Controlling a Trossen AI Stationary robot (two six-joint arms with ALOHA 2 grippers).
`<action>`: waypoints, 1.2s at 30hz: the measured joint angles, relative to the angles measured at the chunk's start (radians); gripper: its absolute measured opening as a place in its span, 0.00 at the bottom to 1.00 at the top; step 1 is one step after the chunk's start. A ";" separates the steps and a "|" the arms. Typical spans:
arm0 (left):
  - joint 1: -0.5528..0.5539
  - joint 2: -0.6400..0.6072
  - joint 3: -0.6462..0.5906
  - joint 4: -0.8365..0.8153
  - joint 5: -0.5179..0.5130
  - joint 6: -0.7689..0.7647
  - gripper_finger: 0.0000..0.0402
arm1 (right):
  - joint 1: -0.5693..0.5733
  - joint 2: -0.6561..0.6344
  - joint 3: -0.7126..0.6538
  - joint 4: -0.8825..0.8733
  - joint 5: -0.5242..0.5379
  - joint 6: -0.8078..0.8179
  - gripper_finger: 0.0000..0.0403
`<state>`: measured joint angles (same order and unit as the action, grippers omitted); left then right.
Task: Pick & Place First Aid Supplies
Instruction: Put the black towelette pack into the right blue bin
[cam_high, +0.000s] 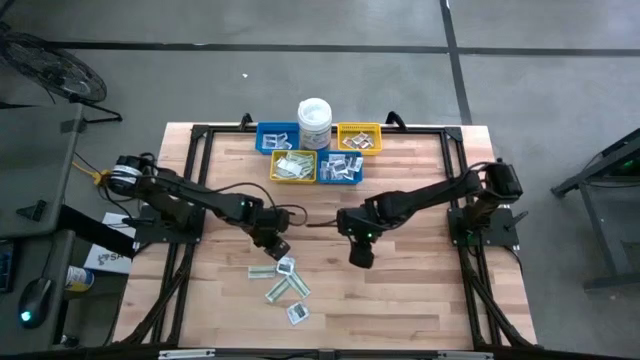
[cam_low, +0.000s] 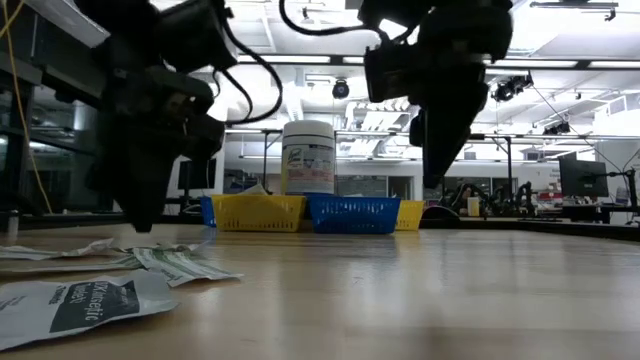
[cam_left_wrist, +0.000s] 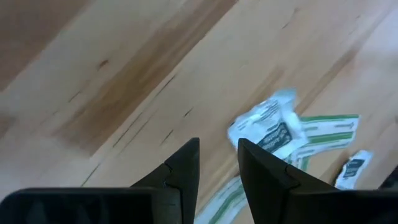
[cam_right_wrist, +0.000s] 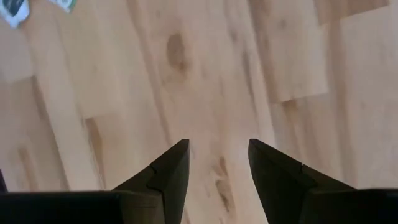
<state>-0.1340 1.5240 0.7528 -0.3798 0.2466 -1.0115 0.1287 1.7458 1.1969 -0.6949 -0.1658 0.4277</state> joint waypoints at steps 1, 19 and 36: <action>0.004 0.009 -0.010 0.032 0.007 0.007 0.28 | 0.008 0.000 0.000 0.000 0.000 0.000 0.39; 0.012 0.078 -0.329 0.621 0.121 -0.092 0.27 | 0.108 0.000 0.000 0.005 0.007 -0.001 0.39; 0.011 0.079 -0.331 0.643 0.144 -0.073 0.27 | 0.165 0.075 -0.001 0.616 0.134 -0.063 0.28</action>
<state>-0.1234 1.6032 0.4213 0.2635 0.3907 -1.0847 0.2939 1.8208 1.1961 -0.0785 -0.0316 0.3651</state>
